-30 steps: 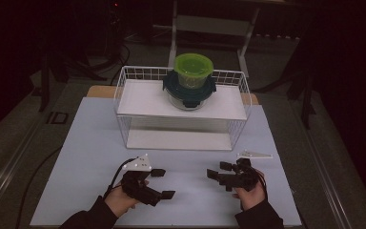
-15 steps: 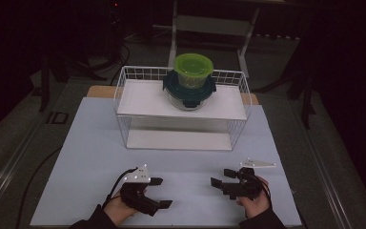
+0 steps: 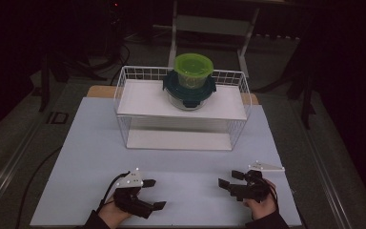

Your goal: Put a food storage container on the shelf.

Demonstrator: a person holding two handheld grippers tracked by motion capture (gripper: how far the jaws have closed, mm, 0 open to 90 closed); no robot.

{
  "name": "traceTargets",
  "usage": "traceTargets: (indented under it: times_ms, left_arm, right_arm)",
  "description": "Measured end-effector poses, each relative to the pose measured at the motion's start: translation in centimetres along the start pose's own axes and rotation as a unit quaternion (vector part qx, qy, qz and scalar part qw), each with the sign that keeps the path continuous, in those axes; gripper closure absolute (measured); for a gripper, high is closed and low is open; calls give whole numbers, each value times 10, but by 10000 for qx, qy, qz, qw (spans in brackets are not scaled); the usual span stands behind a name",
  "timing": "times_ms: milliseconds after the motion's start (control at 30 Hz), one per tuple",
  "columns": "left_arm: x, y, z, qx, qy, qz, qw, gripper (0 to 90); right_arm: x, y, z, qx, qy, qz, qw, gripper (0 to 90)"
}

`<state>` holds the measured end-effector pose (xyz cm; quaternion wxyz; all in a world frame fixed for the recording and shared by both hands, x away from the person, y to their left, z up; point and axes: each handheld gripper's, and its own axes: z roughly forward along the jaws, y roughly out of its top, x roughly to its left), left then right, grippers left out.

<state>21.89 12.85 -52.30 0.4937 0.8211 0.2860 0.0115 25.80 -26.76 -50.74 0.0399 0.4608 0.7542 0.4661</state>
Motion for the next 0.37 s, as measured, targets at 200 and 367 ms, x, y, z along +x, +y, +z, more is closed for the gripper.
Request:
traceTargets:
  times_ms: [200,367]
  left_arm:
    - [3,-3,0,-8,87,-35,10000,134]
    - [3,-4,0,-21,105,-47,9999,134]
  right_arm:
    - [-2,-1,2,12,-10,-7,10000,198]
    - [-3,-1,3,50,-8,31,10000,198]
